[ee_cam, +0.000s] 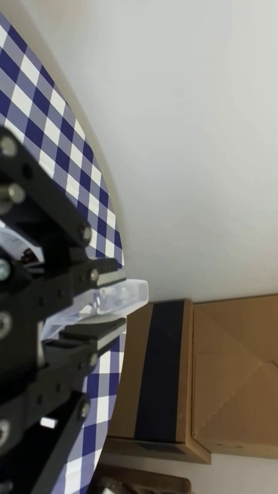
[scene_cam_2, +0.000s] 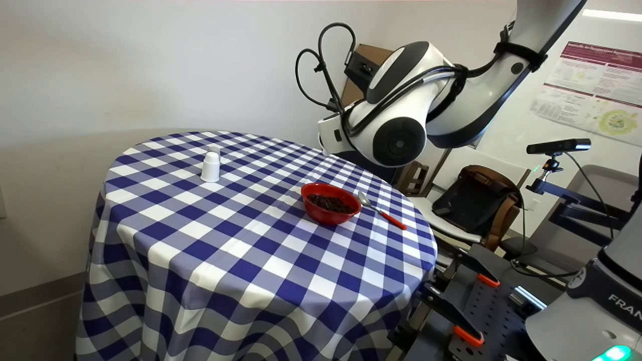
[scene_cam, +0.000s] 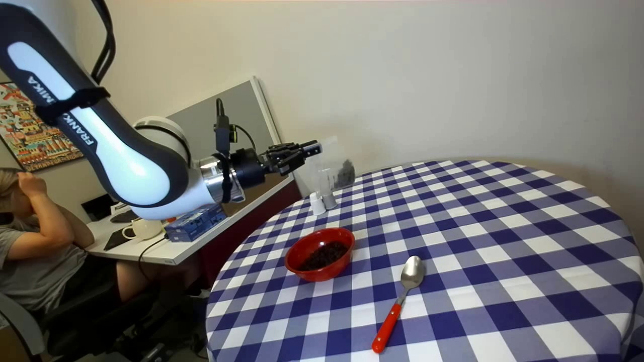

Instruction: Pour the contents in the jug into the red bowl

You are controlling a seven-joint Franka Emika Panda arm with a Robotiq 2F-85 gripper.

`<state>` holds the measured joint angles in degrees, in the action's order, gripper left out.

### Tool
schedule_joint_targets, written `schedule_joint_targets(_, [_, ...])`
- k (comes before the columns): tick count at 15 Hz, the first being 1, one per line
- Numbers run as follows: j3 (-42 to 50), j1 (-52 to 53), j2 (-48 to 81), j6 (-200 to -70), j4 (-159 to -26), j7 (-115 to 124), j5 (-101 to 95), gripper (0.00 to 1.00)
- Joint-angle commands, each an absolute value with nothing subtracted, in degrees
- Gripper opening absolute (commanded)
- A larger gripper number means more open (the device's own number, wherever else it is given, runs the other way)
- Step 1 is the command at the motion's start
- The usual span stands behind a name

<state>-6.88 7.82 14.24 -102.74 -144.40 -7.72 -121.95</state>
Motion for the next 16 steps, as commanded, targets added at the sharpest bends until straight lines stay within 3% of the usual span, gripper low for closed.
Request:
schedule_joint_targets(1, [-6.45,7.62,12.48,-98.66,-148.31,-4.27,-128.71,0.07])
schedule_joint_targets(16, [-5.43,6.61,12.95,-85.60,-154.19,2.57,-142.71,0.07])
